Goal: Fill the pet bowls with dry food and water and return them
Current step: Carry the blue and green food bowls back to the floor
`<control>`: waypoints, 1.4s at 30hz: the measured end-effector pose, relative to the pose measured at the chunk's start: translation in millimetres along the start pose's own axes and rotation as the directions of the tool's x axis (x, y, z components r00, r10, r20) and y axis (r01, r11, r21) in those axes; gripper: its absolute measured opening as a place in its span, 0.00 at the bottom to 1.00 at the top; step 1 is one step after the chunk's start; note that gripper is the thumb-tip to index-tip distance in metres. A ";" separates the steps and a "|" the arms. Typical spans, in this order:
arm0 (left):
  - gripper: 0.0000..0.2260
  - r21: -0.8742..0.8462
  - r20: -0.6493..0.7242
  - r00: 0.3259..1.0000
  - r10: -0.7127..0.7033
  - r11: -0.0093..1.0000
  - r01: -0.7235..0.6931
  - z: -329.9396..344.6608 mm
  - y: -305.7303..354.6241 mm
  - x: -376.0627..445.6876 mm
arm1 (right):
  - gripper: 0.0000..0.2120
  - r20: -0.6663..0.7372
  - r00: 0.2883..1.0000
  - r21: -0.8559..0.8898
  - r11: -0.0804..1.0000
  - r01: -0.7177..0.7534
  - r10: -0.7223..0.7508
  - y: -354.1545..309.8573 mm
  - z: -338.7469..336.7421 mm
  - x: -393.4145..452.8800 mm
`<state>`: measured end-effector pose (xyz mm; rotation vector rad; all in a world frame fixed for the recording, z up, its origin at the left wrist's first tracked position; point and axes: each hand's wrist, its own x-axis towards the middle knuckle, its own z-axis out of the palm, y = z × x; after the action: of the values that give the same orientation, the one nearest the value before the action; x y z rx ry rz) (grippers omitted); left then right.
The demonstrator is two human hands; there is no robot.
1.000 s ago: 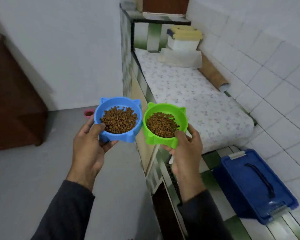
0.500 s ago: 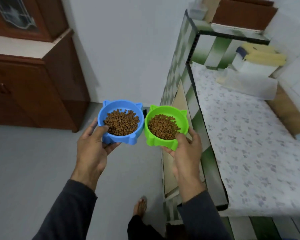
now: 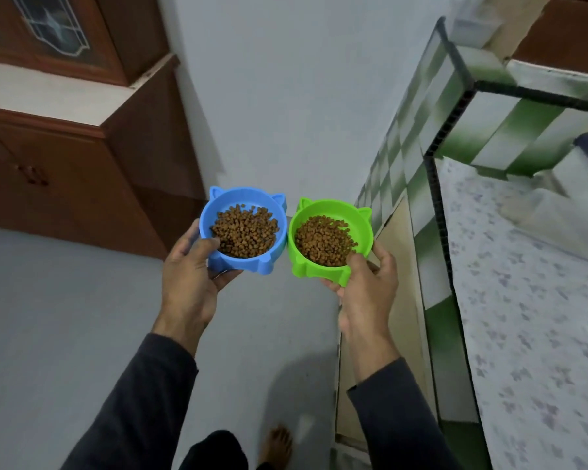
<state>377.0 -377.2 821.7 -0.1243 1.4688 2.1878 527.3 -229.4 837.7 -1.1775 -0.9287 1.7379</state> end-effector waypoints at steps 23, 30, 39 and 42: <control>0.20 0.035 0.075 0.992 -0.105 0.994 0.103 87.8 8.0 298.5 | 0.22 -0.114 0.993 0.026 1.000 -0.011 0.014 38.1 182.0 230.5; 0.19 0.036 0.050 0.987 -0.154 0.988 0.153 112.0 -5.0 365.7 | 0.24 -0.105 0.993 0.023 0.998 -0.050 0.052 47.3 217.5 299.3; 0.20 0.024 -0.007 0.986 -0.168 0.985 0.168 137.2 -39.8 432.1 | 0.25 -0.088 0.988 -0.003 0.992 -0.127 0.126 71.7 237.9 385.6; 0.20 0.023 -0.027 0.983 -0.183 0.983 0.184 140.9 -56.6 453.8 | 0.27 -0.097 0.984 -0.022 0.988 -0.152 0.149 89.0 240.8 410.9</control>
<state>34.4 -76.0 677.1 -0.2682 1.4376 2.0259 186.4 80.4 687.2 -1.3682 -0.8286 1.7743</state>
